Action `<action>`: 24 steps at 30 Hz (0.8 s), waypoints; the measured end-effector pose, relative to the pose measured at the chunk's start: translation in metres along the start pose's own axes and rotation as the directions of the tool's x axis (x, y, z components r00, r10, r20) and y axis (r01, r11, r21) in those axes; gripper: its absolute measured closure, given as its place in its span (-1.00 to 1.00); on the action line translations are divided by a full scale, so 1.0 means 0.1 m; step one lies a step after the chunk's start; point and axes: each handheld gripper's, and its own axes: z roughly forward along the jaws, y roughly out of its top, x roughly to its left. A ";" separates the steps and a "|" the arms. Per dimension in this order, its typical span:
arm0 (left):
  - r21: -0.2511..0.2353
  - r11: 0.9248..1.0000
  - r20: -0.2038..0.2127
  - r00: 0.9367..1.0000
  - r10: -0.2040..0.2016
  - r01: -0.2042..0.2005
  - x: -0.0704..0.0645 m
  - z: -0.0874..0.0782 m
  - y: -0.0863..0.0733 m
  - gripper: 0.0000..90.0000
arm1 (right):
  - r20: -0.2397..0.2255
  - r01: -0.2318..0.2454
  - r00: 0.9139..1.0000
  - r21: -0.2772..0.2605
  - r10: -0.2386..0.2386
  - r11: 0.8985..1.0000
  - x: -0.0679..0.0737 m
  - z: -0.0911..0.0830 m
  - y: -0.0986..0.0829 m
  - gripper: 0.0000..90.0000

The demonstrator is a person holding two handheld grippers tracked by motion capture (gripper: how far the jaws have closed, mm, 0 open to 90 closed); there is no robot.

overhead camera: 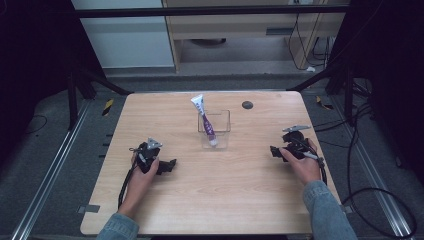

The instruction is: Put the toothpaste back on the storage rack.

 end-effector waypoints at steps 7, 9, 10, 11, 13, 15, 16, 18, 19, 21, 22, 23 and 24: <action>0.001 1.000 -0.001 1.000 0.000 0.000 0.00 0.00 0.00 -1.00 | -0.002 -0.007 1.000 0.006 0.007 1.000 0.04 0.10 -0.01 -0.77; 0.001 1.000 -0.001 1.000 0.000 0.000 0.00 0.00 0.00 -1.00 | -0.001 -0.014 1.000 0.003 0.014 1.000 0.04 0.12 -0.02 -0.77; 0.001 1.000 -0.001 1.000 0.001 -0.001 0.00 0.00 0.00 -1.00 | -0.001 -0.014 1.000 0.003 0.014 1.000 0.04 0.12 -0.02 -0.77; 0.000 1.000 0.000 1.000 0.000 0.000 0.00 0.00 0.00 -1.00 | 0.002 -0.022 1.000 0.004 0.022 1.000 0.04 0.14 -0.02 -0.77; 0.000 1.000 0.000 1.000 0.001 -0.001 0.00 0.00 0.00 -1.00 | 0.012 -0.027 1.000 0.006 0.027 1.000 0.02 0.18 -0.03 -0.77; 0.000 1.000 0.000 1.000 0.001 -0.001 0.00 0.00 0.00 -1.00 | 0.027 -0.051 0.998 -0.004 0.052 0.999 -0.01 0.26 -0.04 -0.74; 0.000 1.000 0.000 1.000 0.000 0.000 0.00 0.00 0.00 -1.00 | 0.027 -0.051 0.998 -0.004 0.052 0.999 -0.01 0.26 -0.04 -0.74; 0.000 1.000 0.000 1.000 0.000 0.000 0.00 0.00 0.00 -1.00 | 0.031 -0.068 0.997 -0.011 0.068 0.998 -0.02 0.30 -0.04 -0.74; -0.001 1.000 0.000 1.000 0.000 0.000 0.00 0.00 0.00 -1.00 | 0.031 -0.067 0.997 -0.018 0.068 0.998 -0.03 0.31 -0.04 -0.75; -0.001 1.000 0.000 1.000 0.000 0.000 0.00 0.00 0.00 -1.00 | 0.038 -0.082 0.996 -0.029 0.083 0.996 -0.04 0.33 -0.03 -0.74; 0.000 1.000 0.000 1.000 0.000 0.000 0.00 0.00 0.00 -1.00 | 0.039 -0.088 0.995 -0.038 0.090 0.995 -0.04 0.34 -0.03 -0.76; -0.001 1.000 0.000 1.000 0.000 0.000 0.00 0.00 0.00 -1.00 | 0.039 -0.088 0.995 -0.038 0.090 0.995 -0.04 0.34 -0.03 -0.76; 0.000 1.000 0.000 1.000 0.000 0.000 0.00 0.00 0.00 -1.00 | 0.035 -0.095 0.995 -0.042 0.097 0.995 -0.04 0.35 -0.03 -0.77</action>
